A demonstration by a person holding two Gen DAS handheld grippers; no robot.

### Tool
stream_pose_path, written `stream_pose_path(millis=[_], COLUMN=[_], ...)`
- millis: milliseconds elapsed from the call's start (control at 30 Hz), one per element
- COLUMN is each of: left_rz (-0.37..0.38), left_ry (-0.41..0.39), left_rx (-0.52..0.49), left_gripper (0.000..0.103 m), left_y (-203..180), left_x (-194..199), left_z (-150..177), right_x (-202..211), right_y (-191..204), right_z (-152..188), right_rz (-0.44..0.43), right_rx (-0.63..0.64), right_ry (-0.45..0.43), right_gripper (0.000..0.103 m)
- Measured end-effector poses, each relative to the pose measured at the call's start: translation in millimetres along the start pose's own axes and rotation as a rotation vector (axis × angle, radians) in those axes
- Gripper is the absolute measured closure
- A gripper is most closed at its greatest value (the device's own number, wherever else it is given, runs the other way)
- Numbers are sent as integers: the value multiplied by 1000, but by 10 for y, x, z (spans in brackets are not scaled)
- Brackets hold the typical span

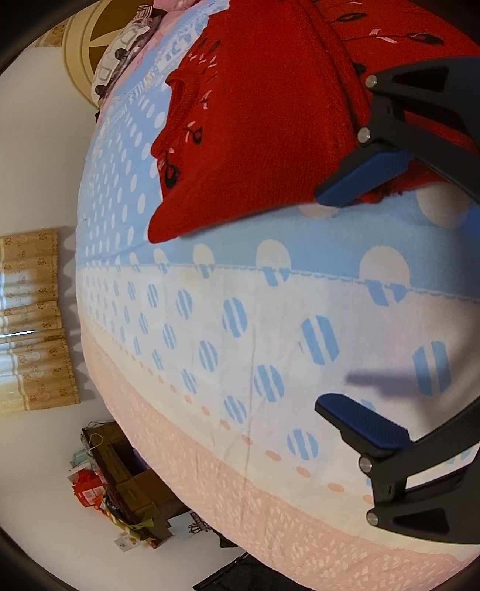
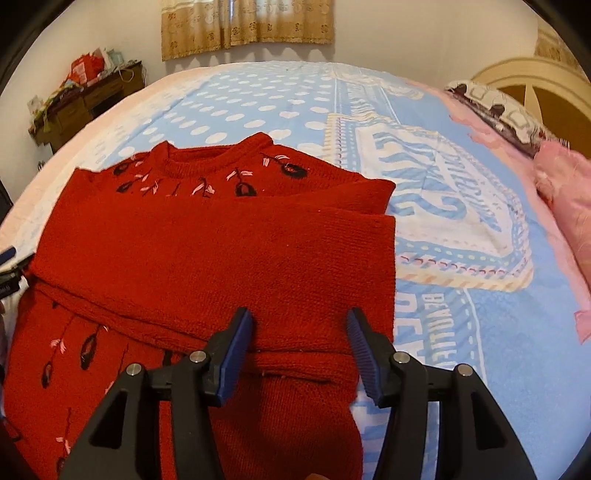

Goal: Fold small clothes

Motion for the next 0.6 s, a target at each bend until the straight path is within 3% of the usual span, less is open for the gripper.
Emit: stream_pose_path(millis=[300, 600], left_rz=[17, 68], left_ry=[2, -57], left_rx=[18, -9], left_gripper=[0, 0], left_y=[31, -54], left_x=[87, 374], left_z=[12, 56], right_x=[59, 152], right_y=[-32, -59], right_z=[6, 72], right_rz=[0, -16], right_rx=[-26, -47], right_ry=[-10, -9], right_gripper=[44, 38])
Point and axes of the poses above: each gripper's, at about its wrist camera, not at the fingertips, and x roughly against the way its jaws point, y to its left, z to its underside, the point moved 4 cm from there along -x, roughly the way its jaws point, and after that the axes turned 3 degrees about x, right-handed, at the moved point
